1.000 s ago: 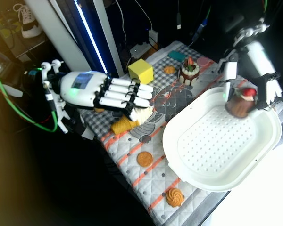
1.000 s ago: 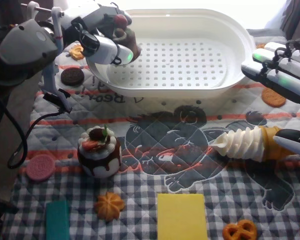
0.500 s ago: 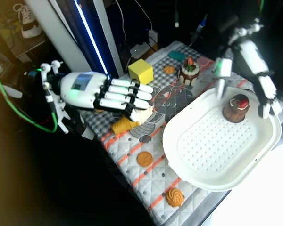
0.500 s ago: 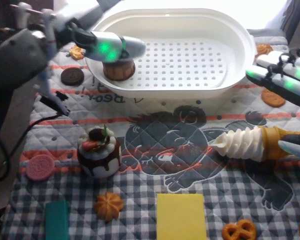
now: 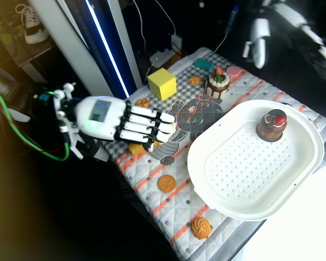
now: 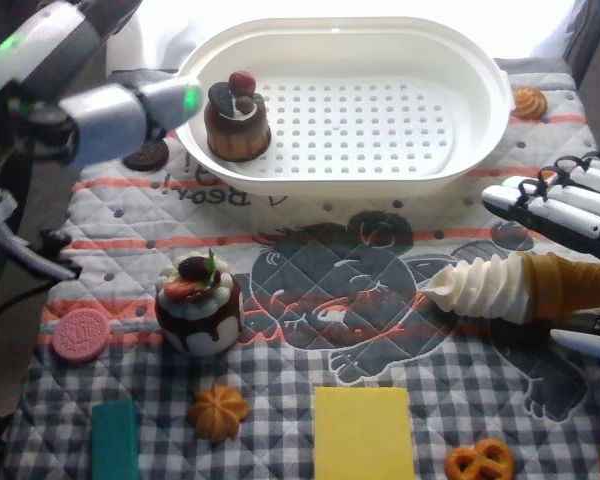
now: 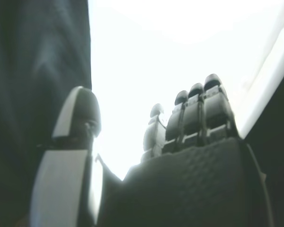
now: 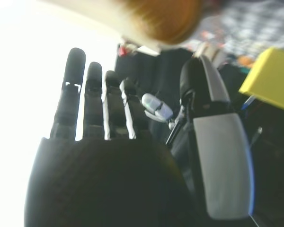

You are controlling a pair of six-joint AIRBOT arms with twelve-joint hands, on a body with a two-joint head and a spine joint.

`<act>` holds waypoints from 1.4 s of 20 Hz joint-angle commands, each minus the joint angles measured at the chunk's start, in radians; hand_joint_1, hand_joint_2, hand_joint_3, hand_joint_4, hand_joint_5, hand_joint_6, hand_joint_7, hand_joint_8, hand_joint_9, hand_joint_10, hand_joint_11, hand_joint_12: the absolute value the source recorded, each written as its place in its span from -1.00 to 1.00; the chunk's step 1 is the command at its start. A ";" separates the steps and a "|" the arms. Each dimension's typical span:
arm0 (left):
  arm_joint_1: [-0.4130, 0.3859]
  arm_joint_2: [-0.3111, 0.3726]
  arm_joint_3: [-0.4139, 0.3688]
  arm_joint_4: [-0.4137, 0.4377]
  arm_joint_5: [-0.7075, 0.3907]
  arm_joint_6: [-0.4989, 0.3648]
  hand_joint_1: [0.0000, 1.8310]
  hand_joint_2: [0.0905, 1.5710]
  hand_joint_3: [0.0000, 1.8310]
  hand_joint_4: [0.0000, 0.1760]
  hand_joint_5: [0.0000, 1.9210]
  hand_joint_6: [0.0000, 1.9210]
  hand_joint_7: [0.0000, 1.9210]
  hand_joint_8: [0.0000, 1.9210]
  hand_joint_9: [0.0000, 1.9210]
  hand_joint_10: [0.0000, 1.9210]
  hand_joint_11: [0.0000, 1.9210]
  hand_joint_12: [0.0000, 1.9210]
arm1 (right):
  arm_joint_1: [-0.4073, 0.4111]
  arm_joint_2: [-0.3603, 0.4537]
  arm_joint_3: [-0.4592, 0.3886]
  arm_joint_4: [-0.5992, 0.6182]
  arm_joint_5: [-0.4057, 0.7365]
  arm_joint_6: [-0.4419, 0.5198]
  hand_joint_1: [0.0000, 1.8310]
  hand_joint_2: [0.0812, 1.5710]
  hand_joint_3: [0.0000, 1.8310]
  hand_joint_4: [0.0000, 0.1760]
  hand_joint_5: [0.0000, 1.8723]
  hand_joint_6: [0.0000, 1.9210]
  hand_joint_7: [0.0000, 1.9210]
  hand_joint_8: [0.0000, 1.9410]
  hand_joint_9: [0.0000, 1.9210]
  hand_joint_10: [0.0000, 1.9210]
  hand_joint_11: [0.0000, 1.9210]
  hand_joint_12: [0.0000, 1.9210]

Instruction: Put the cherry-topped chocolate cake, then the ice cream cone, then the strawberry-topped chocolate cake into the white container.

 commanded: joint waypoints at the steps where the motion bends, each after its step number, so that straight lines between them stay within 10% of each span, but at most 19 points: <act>1: 0.006 0.024 -0.009 0.017 -0.215 -0.010 -0.15 0.62 -0.99 1.00 -0.92 -0.98 -0.97 -0.98 -0.98 -0.99 -1.00 -0.80 | 0.010 -0.006 0.005 -0.001 0.093 0.002 -0.12 0.49 -1.00 -1.00 -0.95 -0.98 -0.90 -0.98 -1.00 -0.42 -1.00 0.73; 3: 0.055 0.056 -0.058 0.035 -0.302 -0.011 -0.23 0.65 -1.00 1.00 -0.92 -0.99 -0.94 -0.99 -0.93 -0.96 -1.00 -0.26 | 0.013 -0.031 0.021 0.005 0.058 0.002 -0.15 0.50 -1.00 -1.00 -0.94 -0.97 -0.90 -0.99 -1.00 -0.52 -1.00 0.67; 4: 0.073 0.066 -0.074 0.041 -0.335 -0.011 -0.22 0.63 -1.00 1.00 -0.89 -0.98 -0.90 -0.98 -0.92 -0.96 -1.00 -0.10 | 0.015 -0.043 0.029 0.008 0.040 0.003 0.01 0.55 -1.00 -1.00 -0.79 -0.46 -0.65 -0.42 -0.76 0.27 -0.77 0.88; 5: 0.081 0.071 -0.081 0.042 -0.348 -0.011 -0.22 0.63 -1.00 1.00 -0.89 -0.98 -0.90 -0.98 -0.92 -0.96 -1.00 -0.10 | 0.017 -0.049 0.034 0.008 0.030 0.005 0.01 0.55 -1.00 -1.00 -0.79 -0.46 -0.65 -0.42 -0.76 0.27 -0.77 0.88; 7: 0.101 0.083 -0.092 0.040 -0.367 -0.011 -0.20 0.61 -1.00 1.00 -0.87 -0.98 -0.89 -0.99 -0.89 -0.95 -1.00 0.03 | 0.025 -0.056 0.038 0.008 0.027 0.006 0.25 0.56 -0.99 -1.00 -0.42 0.40 -0.19 0.25 -0.26 0.39 -0.36 0.84; 13: 0.183 0.108 -0.131 0.017 -0.449 -0.011 -0.26 0.63 -1.00 1.00 -0.91 -1.00 -0.92 -1.00 -0.96 -1.00 -1.00 -0.27 | 0.089 0.009 0.019 -0.025 0.134 0.005 0.28 0.64 -0.99 -1.00 -0.39 0.46 -0.23 0.70 -0.28 0.81 -0.28 1.00; 14: 0.205 0.112 -0.141 0.010 -0.469 -0.011 -0.29 0.62 -1.00 0.99 -0.89 -0.99 -0.93 -1.00 -0.88 -0.97 -1.00 0.11 | 0.113 0.014 0.022 -0.025 0.143 0.004 0.29 0.63 -1.00 -1.00 -0.36 0.38 -0.22 0.70 -0.23 0.88 -0.24 1.00; 17: 0.252 0.115 -0.166 0.003 -0.516 -0.012 -0.27 0.65 -1.00 0.48 -0.88 -0.99 -0.85 -0.99 -0.86 -0.97 -1.00 -0.07 | 0.197 0.000 0.059 -0.026 0.136 -0.010 0.27 0.63 -1.00 -1.00 -0.34 0.41 -0.23 0.66 -0.32 0.75 -0.35 1.00; 21: 0.289 0.110 -0.183 0.009 -0.555 -0.014 -0.16 0.68 -1.00 -0.28 -0.87 -0.99 -0.94 -1.00 -0.95 -0.99 -1.00 -0.42 | 0.380 -0.086 0.157 -0.023 -0.007 -0.068 0.21 0.63 -1.00 -0.86 -0.28 0.49 -0.32 0.62 -0.45 0.66 -0.50 0.99; 25: 0.300 0.100 -0.186 0.019 -0.565 -0.020 -0.12 0.67 -1.00 -0.32 -0.83 -0.98 -0.92 -1.00 -0.91 -0.98 -1.00 -0.28 | 0.535 -0.234 0.319 0.005 -0.226 -0.100 0.26 0.61 -1.00 -1.00 -0.29 0.40 -0.24 0.64 -0.26 0.72 -0.32 1.00; 26: 0.300 0.097 -0.185 0.020 -0.565 -0.020 -0.16 0.67 -1.00 -0.28 -0.82 -0.98 -0.91 -1.00 -0.90 -0.98 -1.00 -0.27 | 0.558 -0.274 0.359 0.014 -0.276 -0.109 0.17 0.64 -1.00 -1.00 -0.31 0.53 -0.59 0.25 -0.71 0.51 -0.77 1.00; 27: 0.299 0.095 -0.184 0.022 -0.564 -0.020 -0.18 0.69 -1.00 -0.58 -0.83 -0.99 -0.92 -1.00 -0.91 -0.99 -1.00 -0.42 | 0.580 -0.311 0.393 0.050 -0.327 -0.154 0.22 0.65 -1.00 -1.00 -0.27 0.43 -0.37 0.71 -0.55 0.76 -0.57 1.00; 28: 0.299 0.091 -0.183 0.023 -0.564 -0.021 -0.18 0.69 -1.00 -0.58 -0.83 -0.99 -0.92 -1.00 -0.91 -0.99 -1.00 -0.42 | 0.600 -0.349 0.427 0.081 -0.377 -0.202 0.22 0.65 -1.00 -1.00 -0.27 0.43 -0.37 0.71 -0.55 0.76 -0.57 1.00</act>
